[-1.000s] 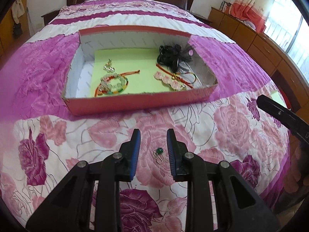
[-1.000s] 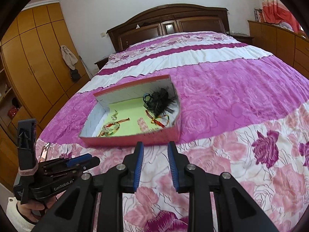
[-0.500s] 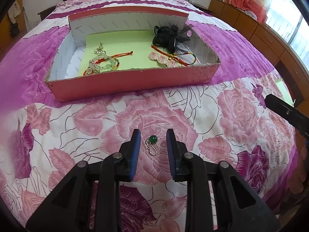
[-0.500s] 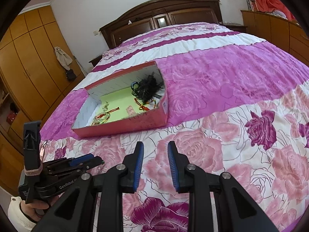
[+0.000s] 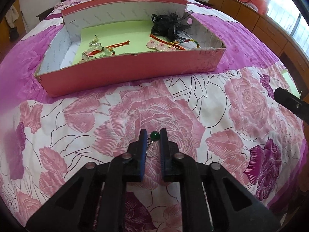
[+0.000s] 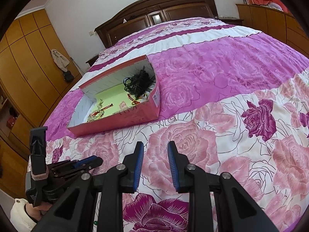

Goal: Organize jewelry

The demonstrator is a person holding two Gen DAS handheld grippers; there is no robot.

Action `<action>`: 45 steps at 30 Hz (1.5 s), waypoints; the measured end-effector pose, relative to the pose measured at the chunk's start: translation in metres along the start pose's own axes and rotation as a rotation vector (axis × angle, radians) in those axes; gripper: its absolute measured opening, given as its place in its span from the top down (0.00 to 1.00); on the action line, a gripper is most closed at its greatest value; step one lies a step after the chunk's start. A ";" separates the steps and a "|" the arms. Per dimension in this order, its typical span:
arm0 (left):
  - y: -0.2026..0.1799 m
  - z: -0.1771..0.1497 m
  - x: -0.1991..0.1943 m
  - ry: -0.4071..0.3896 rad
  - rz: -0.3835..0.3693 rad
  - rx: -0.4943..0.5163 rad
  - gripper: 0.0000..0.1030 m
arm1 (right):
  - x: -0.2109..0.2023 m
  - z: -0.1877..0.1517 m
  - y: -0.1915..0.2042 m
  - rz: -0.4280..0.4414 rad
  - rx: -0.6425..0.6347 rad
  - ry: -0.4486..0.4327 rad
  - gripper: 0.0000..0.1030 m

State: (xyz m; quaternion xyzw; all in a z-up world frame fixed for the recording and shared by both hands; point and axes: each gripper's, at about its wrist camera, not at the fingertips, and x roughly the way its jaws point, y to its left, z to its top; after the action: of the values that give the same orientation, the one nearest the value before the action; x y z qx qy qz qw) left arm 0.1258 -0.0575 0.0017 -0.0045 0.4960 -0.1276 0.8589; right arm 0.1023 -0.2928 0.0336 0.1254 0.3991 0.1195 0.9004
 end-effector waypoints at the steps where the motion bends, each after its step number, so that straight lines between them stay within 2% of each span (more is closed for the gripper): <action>1: 0.000 -0.001 0.000 -0.002 0.002 0.005 0.96 | 0.000 0.000 0.000 0.000 0.000 0.001 0.73; 7: 0.001 -0.002 -0.008 -0.016 -0.015 -0.004 0.96 | -0.001 -0.001 0.002 0.002 -0.004 0.001 0.73; 9: 0.003 -0.002 -0.014 -0.025 -0.021 -0.010 0.99 | -0.003 -0.002 0.005 0.004 -0.010 0.000 0.73; 22: 0.021 -0.016 -0.068 -0.107 -0.031 -0.065 0.99 | -0.018 -0.021 0.039 0.054 -0.058 0.031 0.73; 36: 0.037 -0.041 -0.088 -0.120 -0.011 -0.104 0.99 | -0.018 -0.069 0.080 0.094 -0.119 0.163 0.73; 45: 0.044 -0.050 -0.090 -0.123 -0.010 -0.120 0.99 | 0.000 -0.099 0.100 0.112 -0.168 0.264 0.73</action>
State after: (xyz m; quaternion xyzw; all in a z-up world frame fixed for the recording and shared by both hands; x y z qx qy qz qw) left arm 0.0494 0.0117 0.0470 -0.0663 0.4490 -0.1012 0.8853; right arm 0.0165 -0.1855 0.0012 0.0547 0.4951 0.2178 0.8393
